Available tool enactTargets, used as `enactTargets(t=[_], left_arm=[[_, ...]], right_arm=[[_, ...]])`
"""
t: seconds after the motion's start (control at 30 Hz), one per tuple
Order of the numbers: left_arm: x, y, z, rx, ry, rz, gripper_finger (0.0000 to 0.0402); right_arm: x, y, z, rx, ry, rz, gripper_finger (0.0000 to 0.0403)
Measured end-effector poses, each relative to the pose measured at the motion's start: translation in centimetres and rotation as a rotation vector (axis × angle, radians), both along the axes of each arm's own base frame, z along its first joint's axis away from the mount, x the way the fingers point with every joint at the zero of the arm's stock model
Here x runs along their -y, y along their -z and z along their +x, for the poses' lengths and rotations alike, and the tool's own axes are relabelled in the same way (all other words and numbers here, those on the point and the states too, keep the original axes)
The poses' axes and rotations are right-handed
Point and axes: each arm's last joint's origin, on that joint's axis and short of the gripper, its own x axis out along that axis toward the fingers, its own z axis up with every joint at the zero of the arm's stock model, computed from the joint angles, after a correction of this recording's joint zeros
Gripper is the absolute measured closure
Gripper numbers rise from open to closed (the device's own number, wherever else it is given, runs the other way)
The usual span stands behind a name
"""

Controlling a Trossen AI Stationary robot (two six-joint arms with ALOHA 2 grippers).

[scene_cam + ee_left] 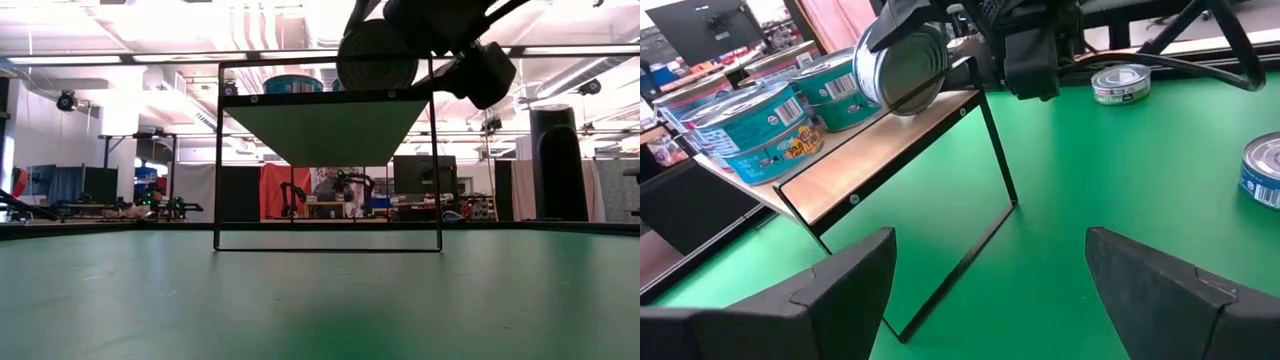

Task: Stack canned seafood by type on shelf
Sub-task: Put the blue tuna can on the shelf

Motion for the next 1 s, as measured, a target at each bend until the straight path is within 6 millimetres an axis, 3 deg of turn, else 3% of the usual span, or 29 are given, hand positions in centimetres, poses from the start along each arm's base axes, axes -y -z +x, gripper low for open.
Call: enactTargets(t=[0.43,1.0], left_arm=[[0.1,0.1,-0.1,-0.024,-0.004,-0.023,0.0092],[0.6,0.2,-0.3,-0.029,0.003,-0.074,0.0092]], right_arm=[[-0.3,0.1,-0.2,-0.126,-0.055,-0.073,0.0003],[-2.9,0.2,-1.4,-0.131,-0.141,-0.057,0.0003]])
